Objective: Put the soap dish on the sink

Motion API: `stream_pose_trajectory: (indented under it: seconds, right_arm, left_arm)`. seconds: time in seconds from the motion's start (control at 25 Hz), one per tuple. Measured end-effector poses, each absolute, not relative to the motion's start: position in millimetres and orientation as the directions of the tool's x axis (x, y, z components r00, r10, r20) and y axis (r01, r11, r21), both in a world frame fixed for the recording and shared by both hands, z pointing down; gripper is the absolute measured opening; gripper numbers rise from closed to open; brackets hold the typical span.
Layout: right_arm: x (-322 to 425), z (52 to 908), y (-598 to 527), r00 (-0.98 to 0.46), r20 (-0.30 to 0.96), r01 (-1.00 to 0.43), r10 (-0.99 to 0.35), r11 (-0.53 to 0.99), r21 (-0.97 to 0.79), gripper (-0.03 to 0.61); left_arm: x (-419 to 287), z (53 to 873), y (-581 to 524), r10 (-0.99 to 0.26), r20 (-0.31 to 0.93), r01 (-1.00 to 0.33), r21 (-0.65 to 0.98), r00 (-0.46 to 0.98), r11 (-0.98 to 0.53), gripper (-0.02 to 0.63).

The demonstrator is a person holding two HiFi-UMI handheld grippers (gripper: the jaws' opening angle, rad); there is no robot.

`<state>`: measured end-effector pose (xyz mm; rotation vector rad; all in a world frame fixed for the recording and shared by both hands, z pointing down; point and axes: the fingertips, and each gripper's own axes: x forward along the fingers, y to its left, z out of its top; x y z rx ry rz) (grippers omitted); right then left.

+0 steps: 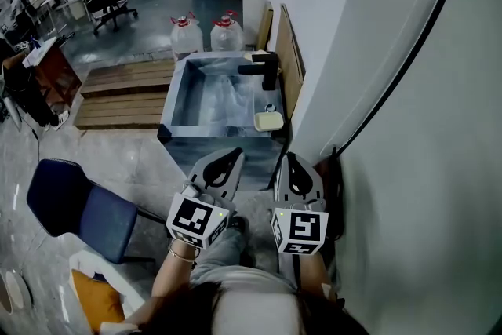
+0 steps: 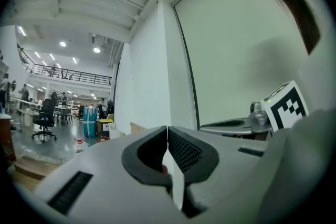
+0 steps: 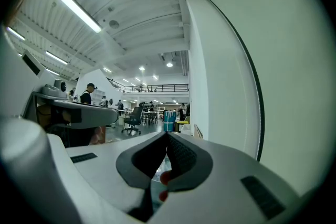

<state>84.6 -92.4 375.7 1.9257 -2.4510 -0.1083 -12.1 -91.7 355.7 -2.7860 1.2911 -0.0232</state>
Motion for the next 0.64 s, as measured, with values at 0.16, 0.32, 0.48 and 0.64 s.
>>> stream_pose_trajectory:
  seconds: [0.16,0.32,0.48,0.64]
  right_arm:
    - [87,375,-94,-0.235,-0.029,-0.97,-0.971,0.233,0.064,0.026]
    - [89,374,-99,-0.234,-0.031,-0.971,-0.972,0.232,0.061,0.026]
    - [89,376,-107,-0.235,-0.029,-0.97,-0.972,0.233,0.062,0.026]
    - [91,378,-119,-0.232,-0.021,-0.972,-0.972,0.231,0.049,0.026]
  left_arm:
    - [-8,356,-94,-0.759,-0.013,-0.758,-0.073,0.651,-0.649,0.009]
    - [-4,356,-101,-0.753,-0.009,-0.751,-0.069,0.658,-0.656,0.009]
    - [-1,360,-110,-0.748,0.002,-0.746,-0.066,0.664,-0.663,0.009]
    - [1,361,-122,-0.745,0.01,-0.743,-0.061,0.667,-0.666,0.009]
